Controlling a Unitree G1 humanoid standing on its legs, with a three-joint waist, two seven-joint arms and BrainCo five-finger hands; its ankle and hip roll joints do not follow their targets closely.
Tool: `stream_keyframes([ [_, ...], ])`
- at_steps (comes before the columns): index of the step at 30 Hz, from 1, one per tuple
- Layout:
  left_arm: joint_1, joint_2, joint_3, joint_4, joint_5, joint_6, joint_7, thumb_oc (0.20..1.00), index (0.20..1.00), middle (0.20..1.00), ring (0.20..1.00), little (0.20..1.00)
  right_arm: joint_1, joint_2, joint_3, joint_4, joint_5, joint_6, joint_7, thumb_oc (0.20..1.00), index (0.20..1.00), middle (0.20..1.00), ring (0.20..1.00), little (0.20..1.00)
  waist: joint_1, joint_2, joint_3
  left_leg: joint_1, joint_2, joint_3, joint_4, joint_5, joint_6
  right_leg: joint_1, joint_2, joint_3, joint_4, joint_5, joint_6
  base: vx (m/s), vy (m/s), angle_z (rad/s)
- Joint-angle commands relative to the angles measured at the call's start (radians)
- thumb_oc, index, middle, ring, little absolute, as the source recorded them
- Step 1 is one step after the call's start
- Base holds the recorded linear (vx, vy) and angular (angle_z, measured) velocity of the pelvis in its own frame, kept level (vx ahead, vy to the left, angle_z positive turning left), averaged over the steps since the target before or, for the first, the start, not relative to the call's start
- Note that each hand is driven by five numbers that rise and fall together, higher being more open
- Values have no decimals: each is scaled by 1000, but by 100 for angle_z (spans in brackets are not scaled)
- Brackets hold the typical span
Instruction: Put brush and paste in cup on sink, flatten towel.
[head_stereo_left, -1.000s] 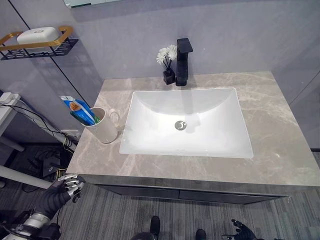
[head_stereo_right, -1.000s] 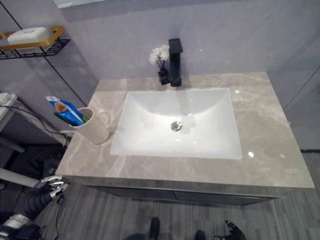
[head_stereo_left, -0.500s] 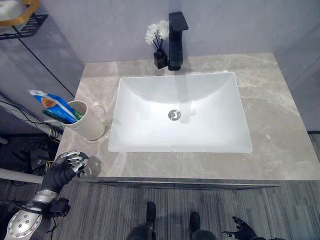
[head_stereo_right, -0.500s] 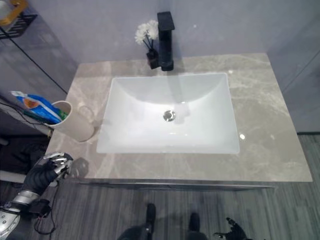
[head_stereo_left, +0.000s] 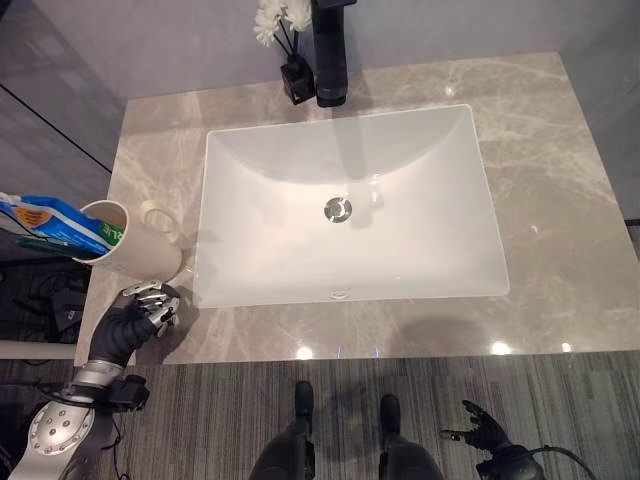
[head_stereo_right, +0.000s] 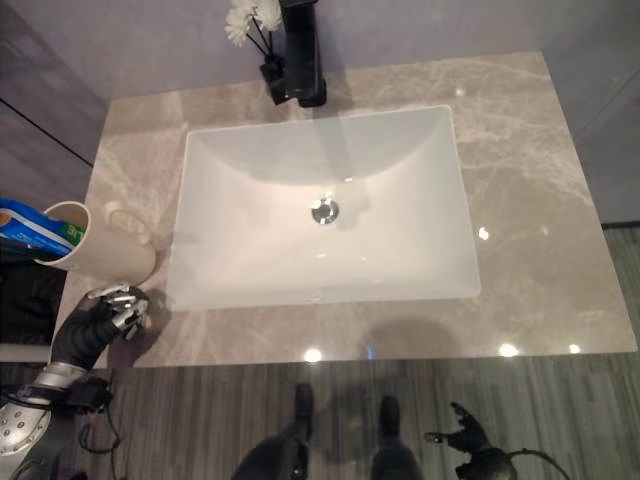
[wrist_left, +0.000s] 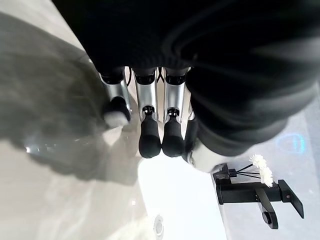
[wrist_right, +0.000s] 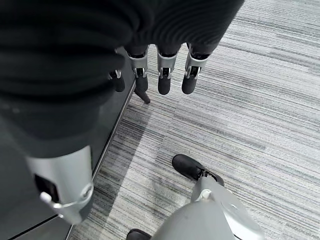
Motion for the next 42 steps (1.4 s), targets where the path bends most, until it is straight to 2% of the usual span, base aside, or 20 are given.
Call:
stream_keyframes([
  [1, -29, -32, 68, 53, 73, -43, 40, 200, 200, 200, 200, 200, -36, -43, -2, -19, 37, -24, -23, 1000, 1000, 1000, 1000, 1000, -19, -19, 17, 44, 40, 66, 4, -1, -20, -94, -7, 33, 49, 58, -8, 0, 0, 0],
  [13, -56, -39, 116, 94, 106, -50, 67, 200, 200, 200, 200, 200, -30, -24, 5, 26, 30, -17, -17, 1000, 1000, 1000, 1000, 1000, -23, -33, 30, 27, 45, 70, 4, -3, -23, -109, 3, 38, 43, 59, -11, 0, 0, 0],
  [22, -140, -21, 125, 146, 147, -63, 107, 200, 200, 200, 200, 200, -49, -17, 12, 18, 48, -18, -17, 1000, 1000, 1000, 1000, 1000, -32, -46, 50, 12, 48, 74, 4, -4, -26, -131, 8, 44, 43, 64, -12, 0, 0, 0],
  [30, -208, 14, 140, 204, 174, -72, 139, 200, 200, 200, 200, 200, -48, -20, 16, 5, 50, -18, -14, 1000, 1000, 1000, 1000, 1000, -41, -56, 61, -1, 46, 77, 4, -6, -27, -148, 11, 51, 44, 66, -11, 1, 1, -5],
  [35, -279, 64, 129, 241, 197, -81, 153, 200, 200, 200, 200, 200, -61, -18, 30, 15, 51, -16, -16, 1000, 1000, 1000, 1000, 1000, -46, -58, 64, -3, 43, 76, 4, -9, -27, -151, 11, 53, 47, 65, -11, 0, 0, 0],
  [37, -280, 88, 134, 238, 192, -88, 148, 200, 200, 200, 200, 200, -65, -17, 30, 19, 56, -17, -17, 1000, 1000, 1000, 1000, 1000, -46, -58, 63, 4, 44, 74, 4, -12, -27, -148, 11, 54, 49, 63, -10, 0, 0, 0],
  [42, -212, 78, 162, 193, 159, -92, 120, 200, 200, 200, 200, 200, -71, -9, 33, 61, 44, -12, -17, 1000, 1000, 1000, 1000, 1000, -36, -52, 58, 13, 42, 73, 4, -15, -25, -134, 8, 53, 44, 63, -10, 0, 0, 0],
])
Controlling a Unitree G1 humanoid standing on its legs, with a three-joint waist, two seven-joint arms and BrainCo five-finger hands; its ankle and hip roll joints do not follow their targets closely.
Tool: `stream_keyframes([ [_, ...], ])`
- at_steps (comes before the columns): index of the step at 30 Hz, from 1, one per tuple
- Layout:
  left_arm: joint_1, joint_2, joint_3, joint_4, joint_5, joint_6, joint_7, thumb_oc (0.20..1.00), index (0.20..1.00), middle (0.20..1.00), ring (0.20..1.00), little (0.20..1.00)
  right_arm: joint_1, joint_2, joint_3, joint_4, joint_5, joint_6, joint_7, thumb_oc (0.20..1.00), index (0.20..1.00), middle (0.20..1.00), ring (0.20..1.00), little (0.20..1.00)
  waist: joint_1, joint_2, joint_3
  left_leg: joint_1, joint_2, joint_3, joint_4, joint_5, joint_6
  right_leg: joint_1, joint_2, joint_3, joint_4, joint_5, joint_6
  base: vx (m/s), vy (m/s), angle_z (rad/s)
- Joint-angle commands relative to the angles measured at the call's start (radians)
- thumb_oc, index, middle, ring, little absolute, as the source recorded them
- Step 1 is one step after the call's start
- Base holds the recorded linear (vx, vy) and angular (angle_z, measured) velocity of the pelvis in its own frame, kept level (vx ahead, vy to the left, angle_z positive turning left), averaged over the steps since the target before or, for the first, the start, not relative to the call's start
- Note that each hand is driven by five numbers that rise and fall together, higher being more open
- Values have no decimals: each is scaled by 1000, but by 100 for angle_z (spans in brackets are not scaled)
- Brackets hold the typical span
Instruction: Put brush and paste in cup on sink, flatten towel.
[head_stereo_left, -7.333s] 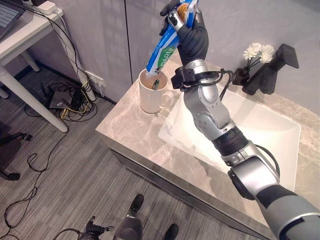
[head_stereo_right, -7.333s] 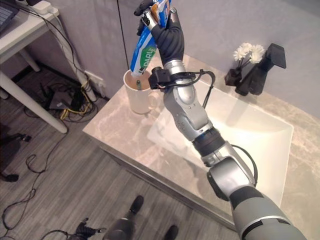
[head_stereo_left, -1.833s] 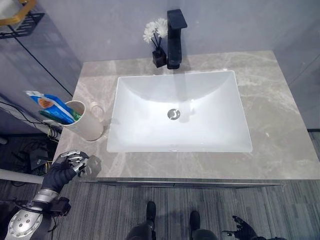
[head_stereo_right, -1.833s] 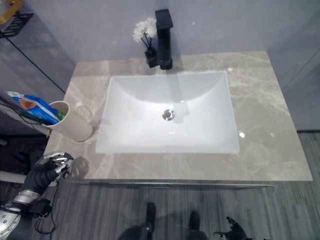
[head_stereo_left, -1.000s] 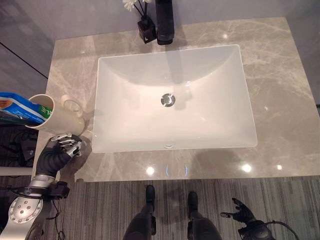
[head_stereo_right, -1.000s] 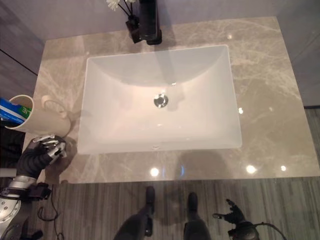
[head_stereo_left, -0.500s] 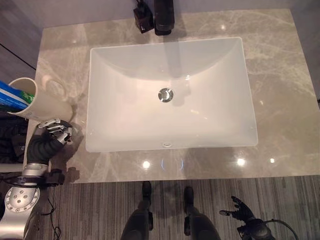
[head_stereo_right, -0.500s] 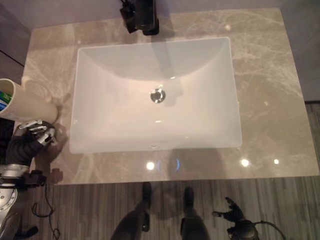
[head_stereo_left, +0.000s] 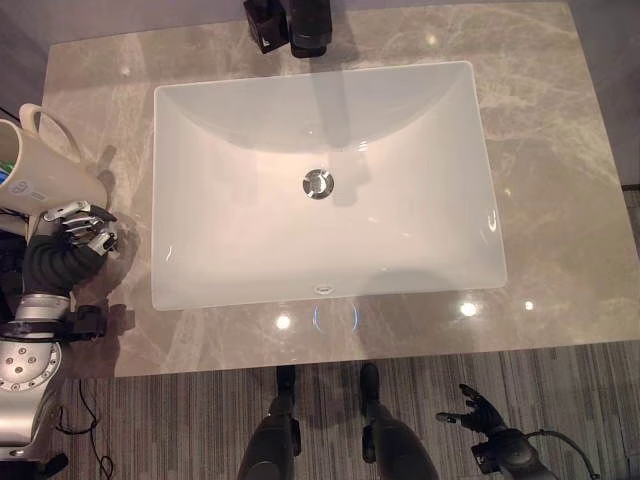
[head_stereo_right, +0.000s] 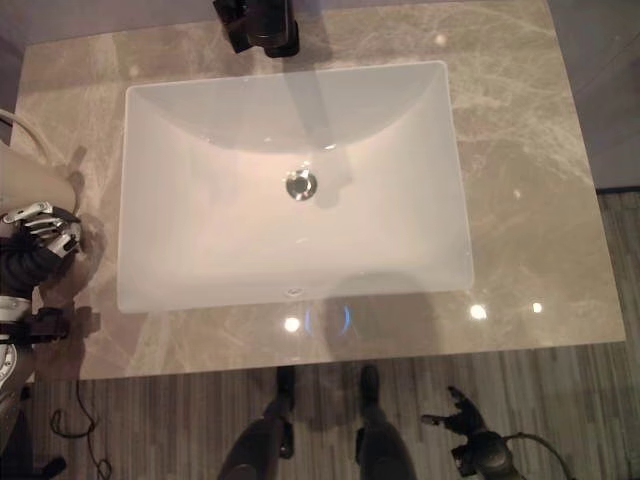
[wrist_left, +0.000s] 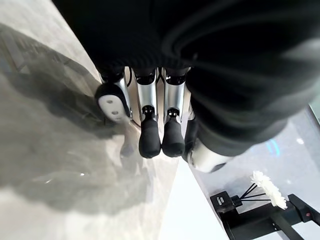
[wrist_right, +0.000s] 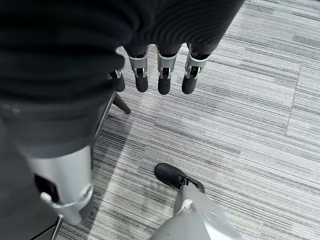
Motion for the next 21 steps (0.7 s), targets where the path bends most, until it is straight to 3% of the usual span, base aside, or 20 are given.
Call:
stream_keyframes([
  [1, 54, -38, 49, 20, -7, -16, -25, 200, 200, 200, 200, 200, -19, -16, 29, 40, 13, -12, -17, 1000, 1000, 1000, 1000, 1000, -10, 9, -7, 77, 19, 49, 4, -21, -17, -60, -12, 30, 43, 49, 4, 0, 0, 0],
  [12, 155, -77, 92, 78, -44, -12, -37, 200, 200, 200, 200, 200, -22, -38, 27, 51, -31, -5, -23, 1000, 1000, 1000, 1000, 1000, 11, 26, -2, 69, 11, 36, 4, -15, -14, -52, -18, 11, 34, 51, 6, 0, 0, 0],
  [21, 47, -47, 98, 200, 25, -18, 34, 200, 200, 200, 200, 200, -31, -40, 11, 16, 12, -13, -25, 1000, 1000, 1000, 1000, 1000, -2, 13, 16, 50, 8, 44, 4, -16, -13, -73, -19, 22, 26, 61, 10, -2, 2, 1],
])
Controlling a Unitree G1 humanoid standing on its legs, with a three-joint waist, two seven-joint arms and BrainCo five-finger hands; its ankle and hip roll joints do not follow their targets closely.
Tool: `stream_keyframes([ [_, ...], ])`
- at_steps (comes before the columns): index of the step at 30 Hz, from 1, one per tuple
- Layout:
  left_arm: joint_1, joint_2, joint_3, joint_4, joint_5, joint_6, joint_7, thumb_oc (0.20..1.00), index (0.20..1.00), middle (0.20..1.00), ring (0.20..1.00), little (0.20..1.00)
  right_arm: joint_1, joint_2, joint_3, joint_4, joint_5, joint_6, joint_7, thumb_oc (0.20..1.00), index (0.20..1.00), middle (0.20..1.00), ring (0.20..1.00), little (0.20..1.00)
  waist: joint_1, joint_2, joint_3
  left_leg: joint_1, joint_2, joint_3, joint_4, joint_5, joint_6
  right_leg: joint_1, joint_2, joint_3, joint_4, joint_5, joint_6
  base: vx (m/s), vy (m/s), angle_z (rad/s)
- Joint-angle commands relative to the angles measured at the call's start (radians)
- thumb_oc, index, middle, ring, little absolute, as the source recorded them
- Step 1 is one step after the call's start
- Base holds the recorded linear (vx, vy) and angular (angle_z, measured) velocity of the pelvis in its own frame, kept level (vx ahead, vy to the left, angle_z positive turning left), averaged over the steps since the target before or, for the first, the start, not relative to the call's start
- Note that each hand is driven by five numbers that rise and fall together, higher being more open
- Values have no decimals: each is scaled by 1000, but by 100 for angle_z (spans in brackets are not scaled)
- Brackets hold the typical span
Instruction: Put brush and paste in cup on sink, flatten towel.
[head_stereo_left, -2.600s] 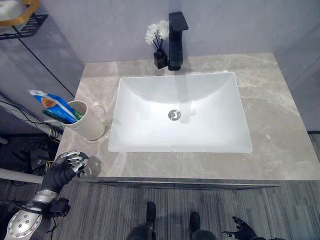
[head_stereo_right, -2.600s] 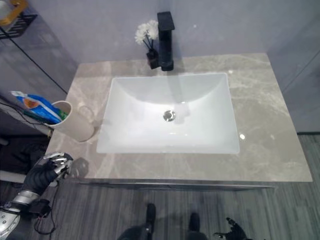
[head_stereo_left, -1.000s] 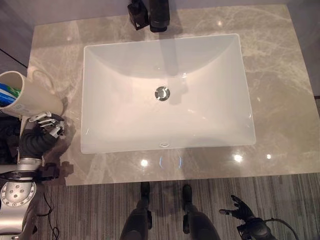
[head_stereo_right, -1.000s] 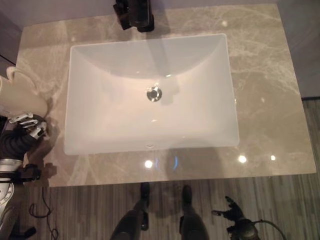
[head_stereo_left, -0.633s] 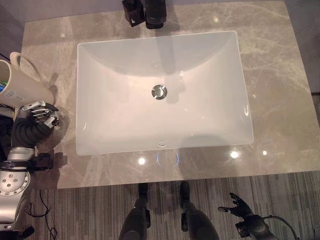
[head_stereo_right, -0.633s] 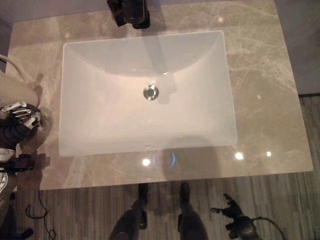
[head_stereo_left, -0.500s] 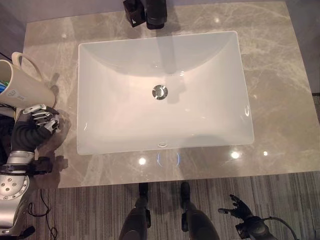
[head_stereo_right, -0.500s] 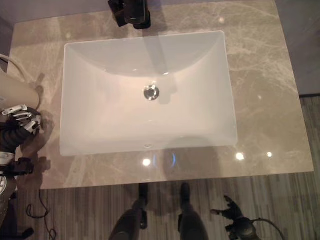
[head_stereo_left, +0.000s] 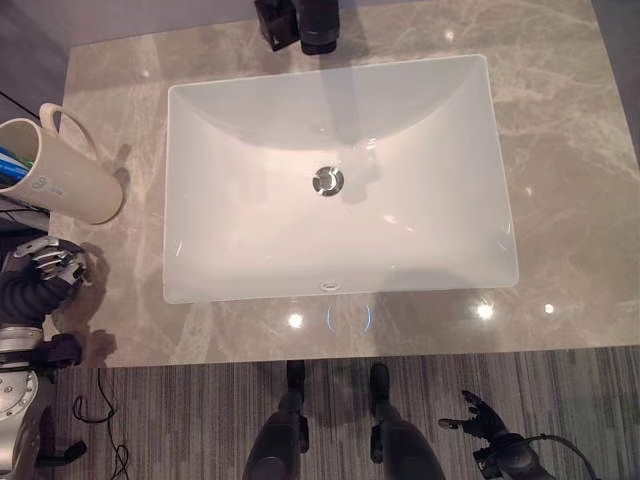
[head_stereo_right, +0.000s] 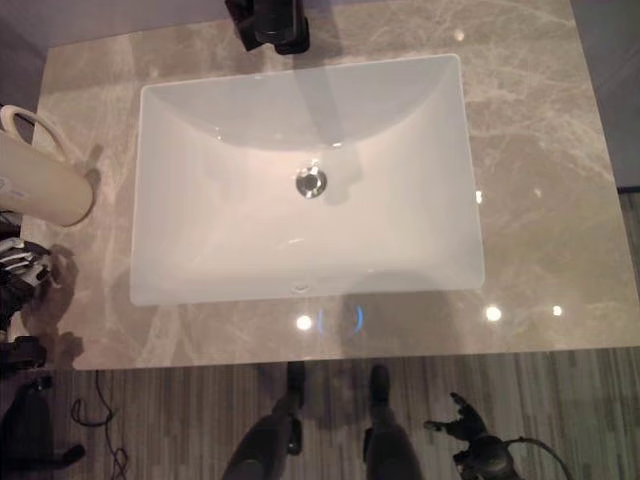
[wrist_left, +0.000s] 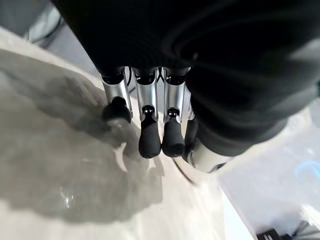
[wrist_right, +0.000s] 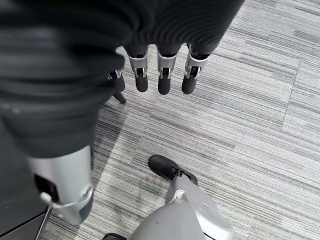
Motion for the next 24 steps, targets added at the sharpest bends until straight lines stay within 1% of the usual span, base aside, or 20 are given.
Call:
stream_keyframes([
  [1, -39, -10, 19, 86, 34, -14, 32, 200, 200, 200, 200, 200, -30, -37, 11, -7, 33, -13, -11, 1000, 1000, 1000, 1000, 1000, -28, -29, 1, 47, 7, 51, 4, -20, -9, -79, -20, 28, 26, 61, 11, 0, 0, 0],
  [10, -141, 12, -8, 104, 56, -19, 66, 200, 200, 200, 200, 200, -33, -38, 14, 4, 40, -8, -19, 1000, 1000, 1000, 1000, 1000, -46, -45, 11, 24, 7, 72, 4, -27, -9, -106, -17, 51, 10, 72, 15, 4, 6, -2],
  [24, -238, 27, -71, 104, 81, -13, 84, 200, 200, 200, 200, 200, -51, -31, 32, -30, 58, -12, -26, 1000, 1000, 1000, 1000, 1000, -62, -47, 17, 22, 6, 94, 4, -38, -8, -128, -13, 81, 10, 73, 15, 10, 6, -7],
])
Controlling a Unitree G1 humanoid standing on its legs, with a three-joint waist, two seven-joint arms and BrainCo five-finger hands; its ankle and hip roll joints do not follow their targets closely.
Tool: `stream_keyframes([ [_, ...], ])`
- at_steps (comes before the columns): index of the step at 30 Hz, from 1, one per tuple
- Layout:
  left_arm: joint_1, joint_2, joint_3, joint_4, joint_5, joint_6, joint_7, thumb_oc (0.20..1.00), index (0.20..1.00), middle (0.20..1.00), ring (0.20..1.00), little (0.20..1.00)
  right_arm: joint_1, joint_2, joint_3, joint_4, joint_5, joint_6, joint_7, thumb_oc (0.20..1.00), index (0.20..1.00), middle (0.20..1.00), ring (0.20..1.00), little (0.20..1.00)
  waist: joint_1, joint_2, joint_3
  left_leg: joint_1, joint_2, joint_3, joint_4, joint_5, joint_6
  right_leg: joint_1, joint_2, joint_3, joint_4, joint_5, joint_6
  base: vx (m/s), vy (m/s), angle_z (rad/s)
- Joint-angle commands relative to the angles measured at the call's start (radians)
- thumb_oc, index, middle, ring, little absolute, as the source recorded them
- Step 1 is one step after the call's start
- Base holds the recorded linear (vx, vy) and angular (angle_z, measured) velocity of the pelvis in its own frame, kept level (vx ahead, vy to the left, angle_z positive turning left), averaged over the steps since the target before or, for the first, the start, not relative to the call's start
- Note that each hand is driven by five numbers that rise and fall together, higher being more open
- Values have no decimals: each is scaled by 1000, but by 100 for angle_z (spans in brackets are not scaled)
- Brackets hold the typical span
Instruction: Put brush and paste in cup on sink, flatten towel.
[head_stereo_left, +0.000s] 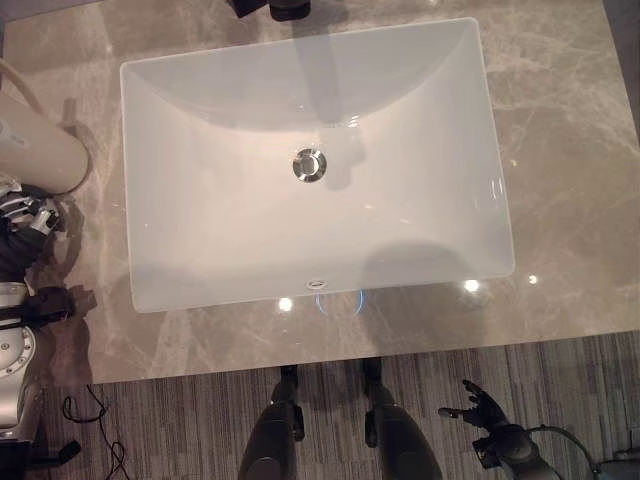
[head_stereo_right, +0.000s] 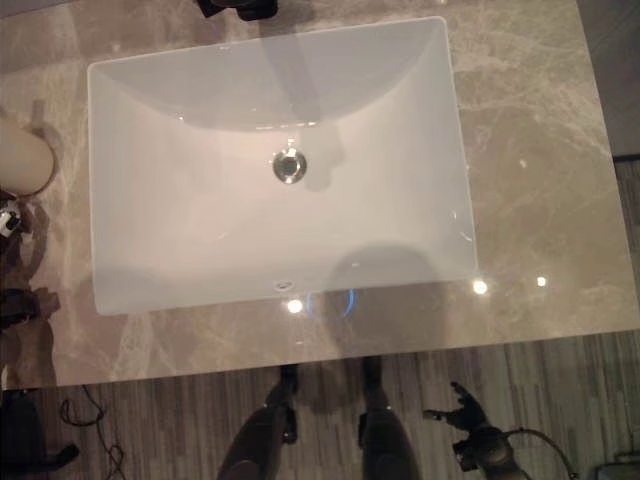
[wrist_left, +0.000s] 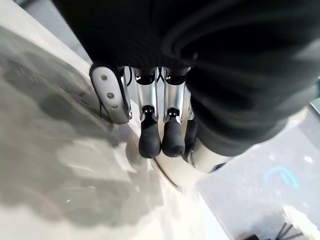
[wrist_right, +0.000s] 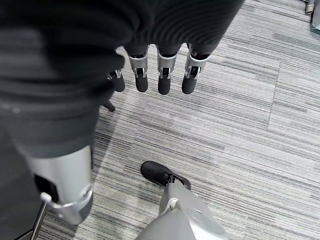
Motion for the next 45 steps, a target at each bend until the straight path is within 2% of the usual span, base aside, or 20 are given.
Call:
stream_keyframes([
  [1, -46, -10, -70, 80, 39, 20, 8, 200, 200, 200, 200, 200, -24, -22, 34, -12, 38, -13, -20, 1000, 1000, 1000, 1000, 1000, -36, -18, 2, 86, 2, 56, 4, -42, -9, -42, -14, 36, 10, 50, 14, 1, -4, -8],
  [16, -258, 55, -142, 225, 83, 31, 86, 200, 200, 200, 200, 200, -35, -17, 60, 0, 54, -16, -29, 1000, 1000, 1000, 1000, 1000, -64, -44, 11, 64, 9, 65, 4, -41, -14, -71, 0, 48, 7, 61, 15, 1, -4, -3],
  [23, -298, 50, -170, 247, 90, 32, 101, 200, 200, 200, 200, 200, -42, -8, 71, 0, 62, -19, -35, 1000, 1000, 1000, 1000, 1000, -66, -53, 14, 64, 12, 66, 4, -42, -16, -73, 4, 47, 9, 61, 15, 0, 0, 0],
  [29, -176, 21, -98, 190, 87, 25, 83, 200, 200, 200, 200, 200, -29, -4, 63, 9, 56, -21, -31, 1000, 1000, 1000, 1000, 1000, -56, -48, 5, 78, 12, 64, 4, -48, -15, -61, 6, 48, 8, 54, 12, 0, 0, 0],
  [34, -121, 28, -23, 230, 68, 24, 96, 200, 200, 200, 200, 200, -26, -14, 49, 10, 54, -22, -29, 1000, 1000, 1000, 1000, 1000, -47, -39, 2, 79, 10, 62, 4, -48, -15, -58, 4, 42, 6, 54, 12, 3, 3, -5],
  [45, -232, 110, -28, 331, 34, 35, 136, 200, 200, 200, 200, 200, -31, -25, 61, 8, 51, -16, -25, 1000, 1000, 1000, 1000, 1000, -54, -37, 5, 75, 9, 66, 4, -47, -16, -62, 5, 41, 3, 57, 13, 1, -1, -2],
])
